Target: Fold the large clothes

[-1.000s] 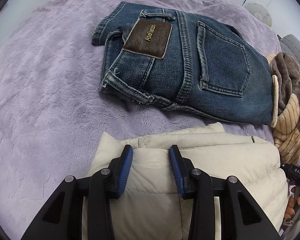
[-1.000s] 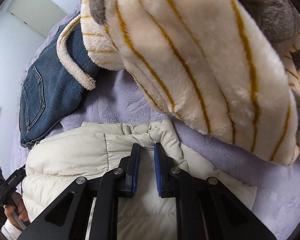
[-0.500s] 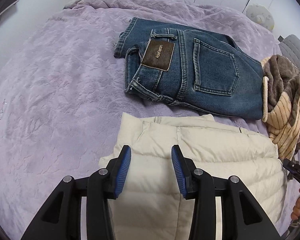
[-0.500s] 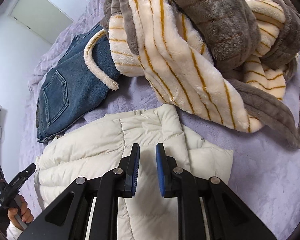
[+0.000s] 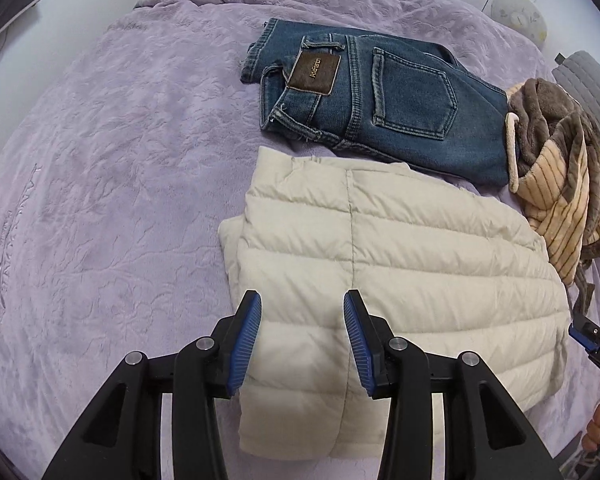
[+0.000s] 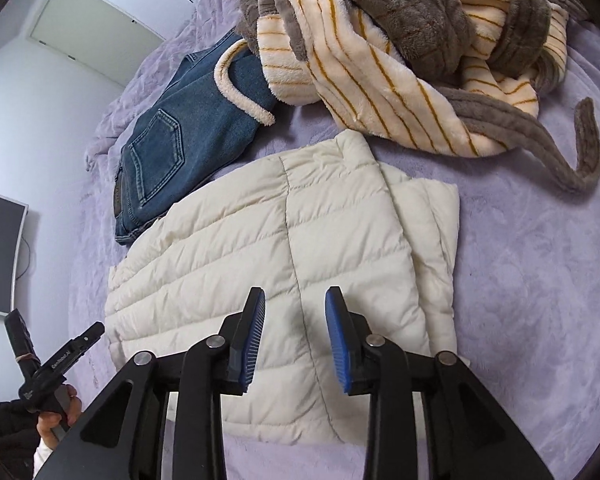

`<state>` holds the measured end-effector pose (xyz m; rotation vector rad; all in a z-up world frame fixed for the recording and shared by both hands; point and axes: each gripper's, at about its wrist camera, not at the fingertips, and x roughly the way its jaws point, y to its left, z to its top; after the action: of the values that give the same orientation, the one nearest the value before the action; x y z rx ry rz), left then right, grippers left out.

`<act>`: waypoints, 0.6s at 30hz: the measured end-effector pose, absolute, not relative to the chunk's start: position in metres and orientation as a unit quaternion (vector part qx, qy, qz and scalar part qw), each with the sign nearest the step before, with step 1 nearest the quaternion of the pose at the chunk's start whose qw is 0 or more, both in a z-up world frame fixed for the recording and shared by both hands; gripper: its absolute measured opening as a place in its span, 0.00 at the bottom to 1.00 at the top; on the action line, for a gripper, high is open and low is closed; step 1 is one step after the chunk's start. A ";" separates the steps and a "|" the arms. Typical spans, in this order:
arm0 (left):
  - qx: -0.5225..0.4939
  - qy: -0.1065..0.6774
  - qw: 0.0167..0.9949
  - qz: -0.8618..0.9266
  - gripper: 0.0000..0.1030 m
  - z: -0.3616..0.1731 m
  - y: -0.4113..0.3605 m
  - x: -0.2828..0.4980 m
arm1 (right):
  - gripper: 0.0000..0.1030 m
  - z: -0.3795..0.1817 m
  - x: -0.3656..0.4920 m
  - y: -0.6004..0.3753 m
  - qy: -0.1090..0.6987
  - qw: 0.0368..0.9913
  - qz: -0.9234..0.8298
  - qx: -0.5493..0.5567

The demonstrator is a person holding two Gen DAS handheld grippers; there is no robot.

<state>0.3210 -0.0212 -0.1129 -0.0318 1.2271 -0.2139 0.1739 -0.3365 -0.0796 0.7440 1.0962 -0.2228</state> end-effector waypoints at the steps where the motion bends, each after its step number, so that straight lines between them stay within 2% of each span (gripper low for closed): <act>1: -0.015 0.576 0.811 -0.100 0.48 -0.113 -0.021 0.317 | 0.35 -0.079 0.169 -0.334 0.508 0.782 -0.101 0.347; 2: -0.015 0.577 0.811 -0.098 0.60 -0.113 -0.021 0.312 | 0.35 -0.078 0.163 -0.331 0.508 0.781 -0.100 0.349; 3: -0.015 0.574 0.813 -0.094 0.87 -0.112 -0.020 0.307 | 0.35 -0.077 0.158 -0.328 0.508 0.780 -0.100 0.352; 4: -0.015 0.565 0.820 -0.090 0.99 -0.110 -0.019 0.301 | 0.35 -0.076 0.153 -0.326 0.508 0.779 -0.099 0.354; 7: -0.003 0.560 0.824 -0.085 0.99 -0.108 -0.019 0.287 | 0.36 -0.076 0.140 -0.321 0.509 0.775 -0.098 0.361; 9: -0.007 0.569 0.818 -0.086 0.99 -0.112 -0.018 0.281 | 0.43 -0.076 0.133 -0.318 0.510 0.773 -0.098 0.365; 13: -0.005 0.579 0.811 -0.081 0.99 -0.118 -0.016 0.270 | 0.47 -0.078 0.119 -0.312 0.511 0.767 -0.096 0.376; 16: -0.002 0.584 0.808 -0.075 0.99 -0.123 -0.015 0.263 | 0.58 -0.083 0.110 -0.308 0.508 0.763 -0.090 0.389; 17: -0.003 0.586 0.807 -0.075 0.99 -0.124 -0.014 0.261 | 0.64 -0.084 0.107 -0.307 0.507 0.763 -0.087 0.392; 18: -0.006 0.588 0.805 -0.074 0.99 -0.126 -0.013 0.258 | 0.74 -0.085 0.105 -0.306 0.504 0.763 -0.085 0.395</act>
<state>0.2583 -0.0125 -0.1262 -0.0119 1.2597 -0.1594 0.1047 -0.3056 -0.0849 0.8594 1.0970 -0.1838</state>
